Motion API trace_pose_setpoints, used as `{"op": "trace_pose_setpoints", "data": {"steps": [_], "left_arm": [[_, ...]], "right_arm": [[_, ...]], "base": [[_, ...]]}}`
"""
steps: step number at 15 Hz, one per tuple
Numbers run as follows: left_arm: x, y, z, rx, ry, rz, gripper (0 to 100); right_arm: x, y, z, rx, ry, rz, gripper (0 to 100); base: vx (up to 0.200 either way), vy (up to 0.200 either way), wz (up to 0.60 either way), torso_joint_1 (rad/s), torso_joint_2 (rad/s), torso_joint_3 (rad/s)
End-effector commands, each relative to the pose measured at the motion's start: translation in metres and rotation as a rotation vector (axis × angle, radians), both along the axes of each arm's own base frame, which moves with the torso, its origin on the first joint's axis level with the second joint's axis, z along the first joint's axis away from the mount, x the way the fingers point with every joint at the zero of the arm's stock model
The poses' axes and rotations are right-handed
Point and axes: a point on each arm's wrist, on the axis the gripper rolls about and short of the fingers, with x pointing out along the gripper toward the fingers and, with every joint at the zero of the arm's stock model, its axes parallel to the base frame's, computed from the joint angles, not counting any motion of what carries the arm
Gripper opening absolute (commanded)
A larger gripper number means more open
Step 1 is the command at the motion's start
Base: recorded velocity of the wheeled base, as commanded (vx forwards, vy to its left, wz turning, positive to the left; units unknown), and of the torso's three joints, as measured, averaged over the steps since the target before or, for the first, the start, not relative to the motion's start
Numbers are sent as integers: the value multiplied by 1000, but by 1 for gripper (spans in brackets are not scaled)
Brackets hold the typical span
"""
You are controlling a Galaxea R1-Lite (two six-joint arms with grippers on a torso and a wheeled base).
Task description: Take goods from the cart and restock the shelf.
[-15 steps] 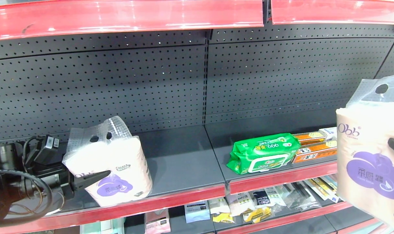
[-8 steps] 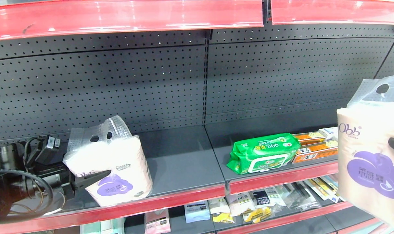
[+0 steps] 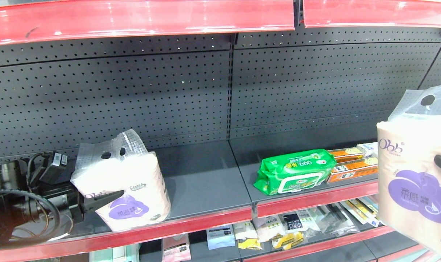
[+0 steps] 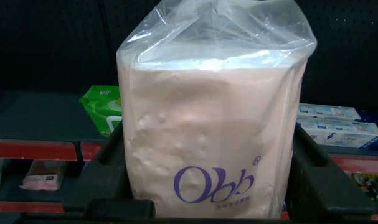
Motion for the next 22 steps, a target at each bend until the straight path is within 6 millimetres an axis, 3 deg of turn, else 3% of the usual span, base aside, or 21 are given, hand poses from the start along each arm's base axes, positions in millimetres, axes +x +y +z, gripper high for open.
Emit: {"op": "trace_pose_setpoints", "data": {"steps": [1, 19, 20, 22], "left_arm": [[1, 0, 0, -1, 2, -2, 0], [2, -2, -2, -1, -15, -23, 0], [2, -2, -2, -4, -12, -22, 100], [1, -2, -1, -6, -8, -21, 100]], "right_arm": [[0, 0, 1, 0, -2, 0, 0], [0, 0, 0, -1, -2, -7, 0], [0, 0, 0, -1, -1, -7, 0], [0, 0, 0, -1, 1, -7, 0]], "base": [[0, 0, 0, 0, 0, 0], [0, 0, 0, 0, 0, 0], [0, 0, 0, 0, 0, 0], [0, 0, 0, 0, 0, 0]]}}
